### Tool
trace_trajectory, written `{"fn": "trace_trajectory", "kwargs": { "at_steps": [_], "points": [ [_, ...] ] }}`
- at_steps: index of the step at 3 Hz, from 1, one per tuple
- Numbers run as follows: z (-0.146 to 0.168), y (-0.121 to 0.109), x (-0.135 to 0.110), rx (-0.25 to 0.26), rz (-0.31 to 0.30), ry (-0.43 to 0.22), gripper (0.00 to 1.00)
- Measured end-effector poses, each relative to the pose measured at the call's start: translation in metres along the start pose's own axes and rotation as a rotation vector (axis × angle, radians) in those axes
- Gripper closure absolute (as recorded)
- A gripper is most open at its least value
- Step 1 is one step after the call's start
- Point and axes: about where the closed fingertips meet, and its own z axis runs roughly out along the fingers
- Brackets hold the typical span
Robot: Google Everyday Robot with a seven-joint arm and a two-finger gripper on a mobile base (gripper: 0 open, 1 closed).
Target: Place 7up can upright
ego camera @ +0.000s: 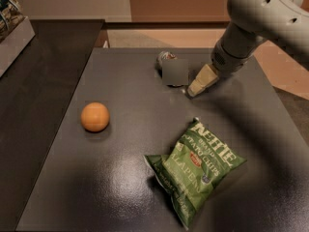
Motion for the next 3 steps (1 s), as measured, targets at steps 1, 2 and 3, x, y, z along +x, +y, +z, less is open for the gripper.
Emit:
{"fn": "trace_trajectory", "kwargs": {
  "at_steps": [1,2,3],
  "points": [
    [0.011,-0.017,-0.011,-0.025,0.036,-0.053,0.00],
    [0.004,-0.021,-0.020,-0.056,0.018,-0.118,0.00],
    [-0.017,-0.017,-0.018,-0.077,-0.035,-0.185,0.00]
  ]
}}
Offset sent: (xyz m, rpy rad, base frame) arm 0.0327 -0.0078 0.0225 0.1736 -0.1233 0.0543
